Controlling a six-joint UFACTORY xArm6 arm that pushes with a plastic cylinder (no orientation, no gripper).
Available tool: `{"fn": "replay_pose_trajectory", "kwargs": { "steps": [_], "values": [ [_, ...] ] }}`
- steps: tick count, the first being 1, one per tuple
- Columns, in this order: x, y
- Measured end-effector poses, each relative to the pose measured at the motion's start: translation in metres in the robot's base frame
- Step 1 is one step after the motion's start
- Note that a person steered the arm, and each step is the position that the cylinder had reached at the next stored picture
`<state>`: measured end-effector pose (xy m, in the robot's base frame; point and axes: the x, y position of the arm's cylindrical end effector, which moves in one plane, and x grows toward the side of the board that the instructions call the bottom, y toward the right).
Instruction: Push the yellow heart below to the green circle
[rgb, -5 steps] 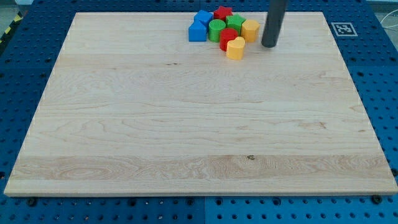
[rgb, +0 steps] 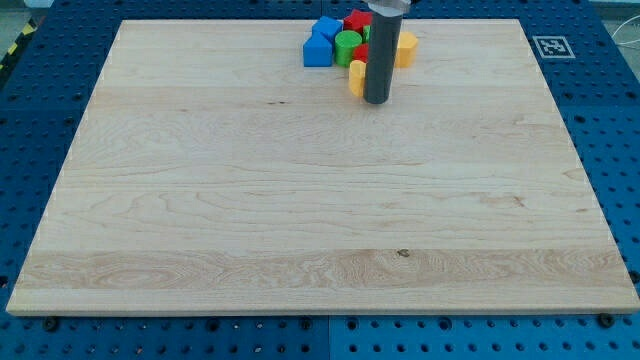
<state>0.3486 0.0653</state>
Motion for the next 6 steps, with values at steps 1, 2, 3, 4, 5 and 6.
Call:
{"fn": "replay_pose_trajectory", "kwargs": {
  "steps": [1,2,3,4,5,6],
  "values": [
    [-0.01,0.0],
    [-0.019,-0.002],
    [-0.032,-0.012],
    [-0.025,-0.016],
    [-0.009,0.006],
    [-0.009,-0.024]
  ]
}}
